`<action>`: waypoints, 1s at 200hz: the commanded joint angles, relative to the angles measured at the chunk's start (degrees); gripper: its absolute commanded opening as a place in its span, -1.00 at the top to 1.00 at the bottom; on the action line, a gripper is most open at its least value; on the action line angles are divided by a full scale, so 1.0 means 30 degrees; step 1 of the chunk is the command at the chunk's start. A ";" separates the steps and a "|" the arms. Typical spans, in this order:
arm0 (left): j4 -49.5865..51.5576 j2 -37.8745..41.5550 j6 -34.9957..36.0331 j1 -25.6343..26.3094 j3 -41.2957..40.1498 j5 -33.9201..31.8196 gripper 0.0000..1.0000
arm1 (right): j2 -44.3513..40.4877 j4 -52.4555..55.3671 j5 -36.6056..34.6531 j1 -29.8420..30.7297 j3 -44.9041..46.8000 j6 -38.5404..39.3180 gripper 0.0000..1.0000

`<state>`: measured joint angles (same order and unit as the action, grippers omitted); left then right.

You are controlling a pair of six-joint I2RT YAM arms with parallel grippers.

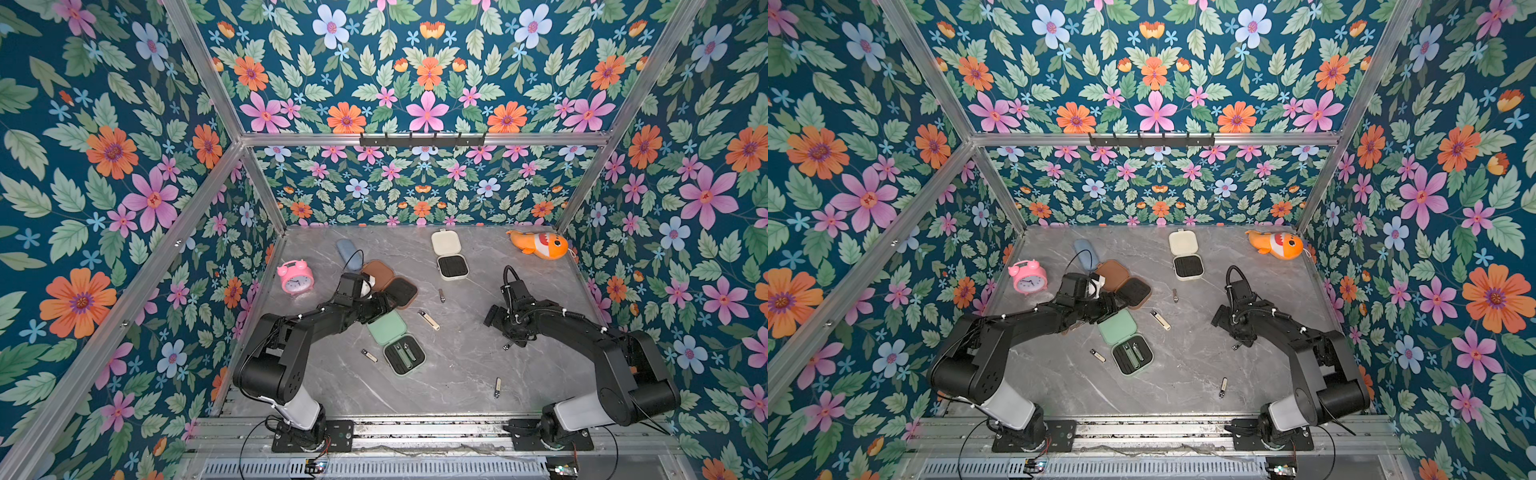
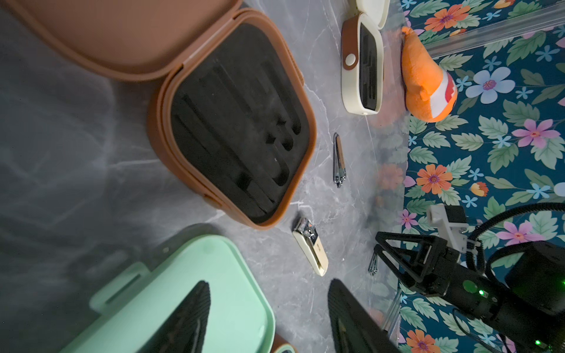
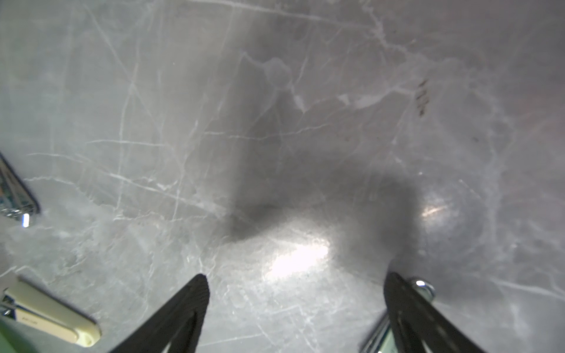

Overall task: Organize nail clipper sets
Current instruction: Adjust the nail clipper at the center of the board.

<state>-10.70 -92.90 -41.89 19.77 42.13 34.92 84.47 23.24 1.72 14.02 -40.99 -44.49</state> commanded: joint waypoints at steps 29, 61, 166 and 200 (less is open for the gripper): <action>-0.0549 -0.0219 -0.0013 0.0039 -0.0008 0.0443 -0.28 | -0.0714 0.2955 0.0368 -0.0013 0.0643 -0.0769 -0.82; -0.0563 -0.0043 -0.0005 0.0083 -0.0142 0.0467 -0.28 | -0.1079 0.3573 0.0241 -0.0015 0.0144 -0.0837 -0.82; -0.1221 0.0072 -0.0136 0.0074 -0.0346 0.0737 -0.29 | -0.1758 0.4413 0.0769 0.0705 0.1097 -0.2373 -0.78; -0.1462 0.0027 -0.0130 0.0082 -0.0475 0.0871 -0.28 | -0.2051 0.4993 0.0542 0.1681 0.0979 -0.2832 -0.61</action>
<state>-13.56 -92.82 -42.11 20.05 40.95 36.58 78.46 34.54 1.56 17.76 -38.28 -49.95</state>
